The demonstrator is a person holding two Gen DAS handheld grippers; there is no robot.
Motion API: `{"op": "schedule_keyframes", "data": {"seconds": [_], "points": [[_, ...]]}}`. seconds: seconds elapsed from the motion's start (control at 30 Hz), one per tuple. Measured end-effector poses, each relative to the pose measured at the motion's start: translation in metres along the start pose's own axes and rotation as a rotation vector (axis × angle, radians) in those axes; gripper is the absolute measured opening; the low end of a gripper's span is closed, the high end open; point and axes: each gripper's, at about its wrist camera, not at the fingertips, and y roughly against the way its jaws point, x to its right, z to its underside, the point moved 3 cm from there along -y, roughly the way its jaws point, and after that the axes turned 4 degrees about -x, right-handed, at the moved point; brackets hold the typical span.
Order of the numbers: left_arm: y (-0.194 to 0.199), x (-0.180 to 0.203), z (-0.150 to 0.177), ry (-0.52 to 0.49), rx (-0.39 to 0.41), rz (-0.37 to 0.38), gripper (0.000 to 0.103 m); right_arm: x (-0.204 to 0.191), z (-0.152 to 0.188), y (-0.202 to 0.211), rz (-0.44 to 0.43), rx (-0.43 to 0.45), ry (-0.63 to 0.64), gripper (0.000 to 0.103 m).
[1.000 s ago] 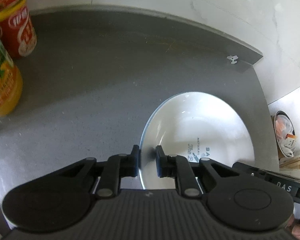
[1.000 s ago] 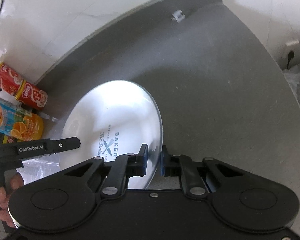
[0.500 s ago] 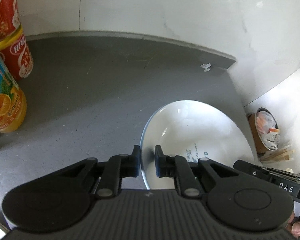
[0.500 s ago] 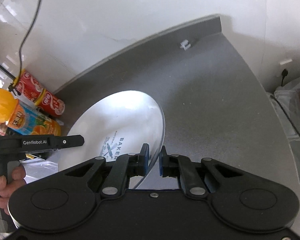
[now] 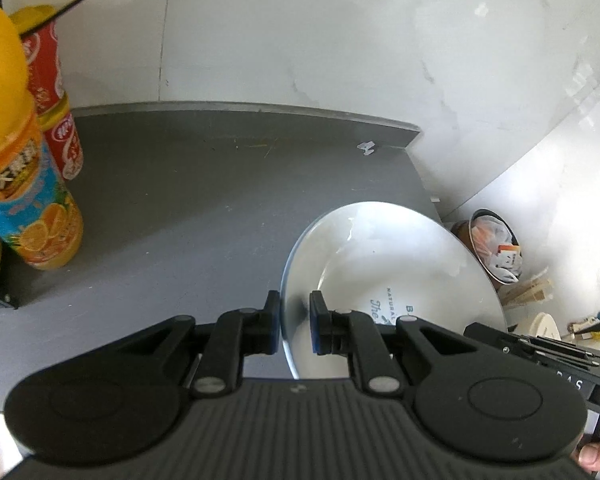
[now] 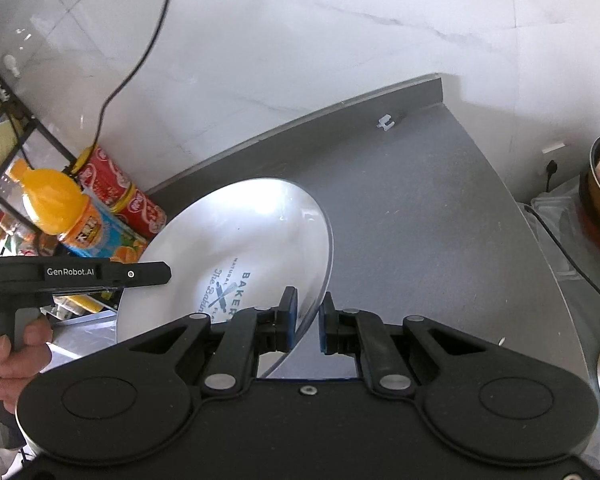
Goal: Organize plates and bowls
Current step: 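Carry the 'BAKERY' plate with both tools and lower it onto the plate stack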
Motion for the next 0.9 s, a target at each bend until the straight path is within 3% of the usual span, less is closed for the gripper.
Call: {"op": "schedule_keyframes", "data": {"seconds": [0.37,0.9], "points": [[0.048,-0.029,0.027,-0.004,0.023,0.009,0.012,-0.046,0.031,0.018,-0.005,0.014,0.018,0.011],[0.104,-0.112,0.067,0.059,0.048,-0.008,0.012,-0.127,0.073,0.009,-0.045,-0.018,0.08,0.012]]}}
